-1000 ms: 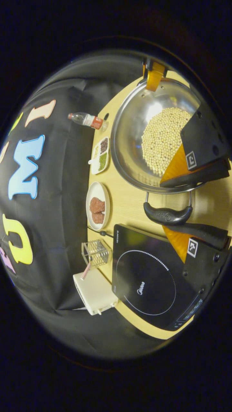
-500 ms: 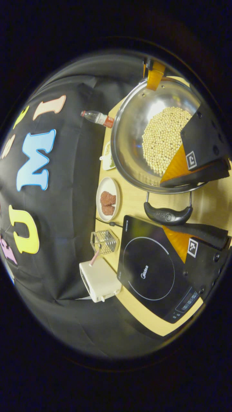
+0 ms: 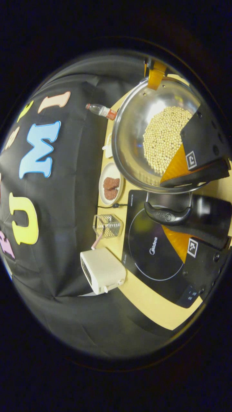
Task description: First push the handle of the pot to place it horizontally, then grasp the pot with both hands and set it on the induction cooktop.
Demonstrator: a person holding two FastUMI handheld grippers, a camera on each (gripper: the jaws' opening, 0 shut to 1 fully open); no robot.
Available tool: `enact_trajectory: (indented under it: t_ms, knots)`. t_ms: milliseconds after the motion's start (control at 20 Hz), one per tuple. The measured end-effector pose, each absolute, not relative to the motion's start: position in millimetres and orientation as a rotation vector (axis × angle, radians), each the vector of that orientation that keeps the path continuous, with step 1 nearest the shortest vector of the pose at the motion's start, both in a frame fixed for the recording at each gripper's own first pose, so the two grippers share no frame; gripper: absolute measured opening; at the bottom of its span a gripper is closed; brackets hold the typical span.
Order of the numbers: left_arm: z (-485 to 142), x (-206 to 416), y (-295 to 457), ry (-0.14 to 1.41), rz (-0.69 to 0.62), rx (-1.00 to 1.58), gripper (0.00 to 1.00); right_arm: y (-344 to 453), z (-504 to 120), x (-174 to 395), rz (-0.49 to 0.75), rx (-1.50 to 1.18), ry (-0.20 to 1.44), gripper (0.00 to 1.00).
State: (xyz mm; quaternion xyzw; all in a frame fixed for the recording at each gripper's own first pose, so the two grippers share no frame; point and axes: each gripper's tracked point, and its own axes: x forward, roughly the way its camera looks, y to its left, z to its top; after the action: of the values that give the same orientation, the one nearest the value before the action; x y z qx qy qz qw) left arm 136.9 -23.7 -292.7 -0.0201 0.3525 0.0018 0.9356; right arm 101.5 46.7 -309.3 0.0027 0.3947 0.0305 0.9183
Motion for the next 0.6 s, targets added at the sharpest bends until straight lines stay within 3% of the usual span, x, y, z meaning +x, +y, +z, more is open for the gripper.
enact_trajectory:
  t_ms: [50,100,600]
  knots:
    - [-292,139,-14,0.721,0.0,-0.045,0.67,55,-307,100,0.056,0.007,0.809,0.49]
    - [-292,141,-4,0.718,-0.006,-0.043,0.59,64,-305,99,0.051,0.009,0.81,0.49]
    - [-302,171,95,0.714,-0.04,-0.045,0.59,162,-301,101,0.013,0.0,0.795,0.49]
